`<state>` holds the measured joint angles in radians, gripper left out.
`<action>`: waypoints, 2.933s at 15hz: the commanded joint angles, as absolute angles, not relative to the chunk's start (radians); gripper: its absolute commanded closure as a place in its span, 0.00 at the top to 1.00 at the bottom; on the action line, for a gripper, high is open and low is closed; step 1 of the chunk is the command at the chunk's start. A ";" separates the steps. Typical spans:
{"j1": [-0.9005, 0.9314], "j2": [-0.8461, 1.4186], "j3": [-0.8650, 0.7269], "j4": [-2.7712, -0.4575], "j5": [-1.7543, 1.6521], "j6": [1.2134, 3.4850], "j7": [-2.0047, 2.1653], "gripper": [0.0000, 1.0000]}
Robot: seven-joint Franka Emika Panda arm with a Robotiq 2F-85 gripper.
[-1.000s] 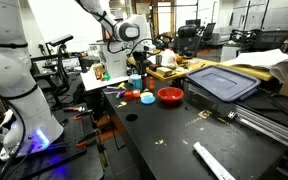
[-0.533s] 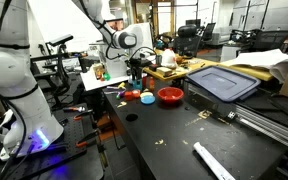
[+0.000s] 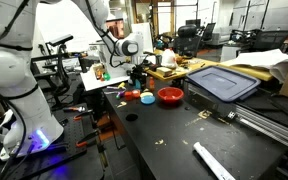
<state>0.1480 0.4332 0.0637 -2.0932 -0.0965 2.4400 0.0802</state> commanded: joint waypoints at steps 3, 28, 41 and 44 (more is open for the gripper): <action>0.127 0.425 0.116 -2.086 -0.092 2.449 -0.119 1.00; 0.109 0.513 0.202 -2.082 -0.140 2.505 -0.436 1.00; 0.148 0.579 0.140 -2.060 -0.304 2.628 -0.385 1.00; 0.147 0.590 0.138 -2.051 -0.308 2.644 -0.387 0.75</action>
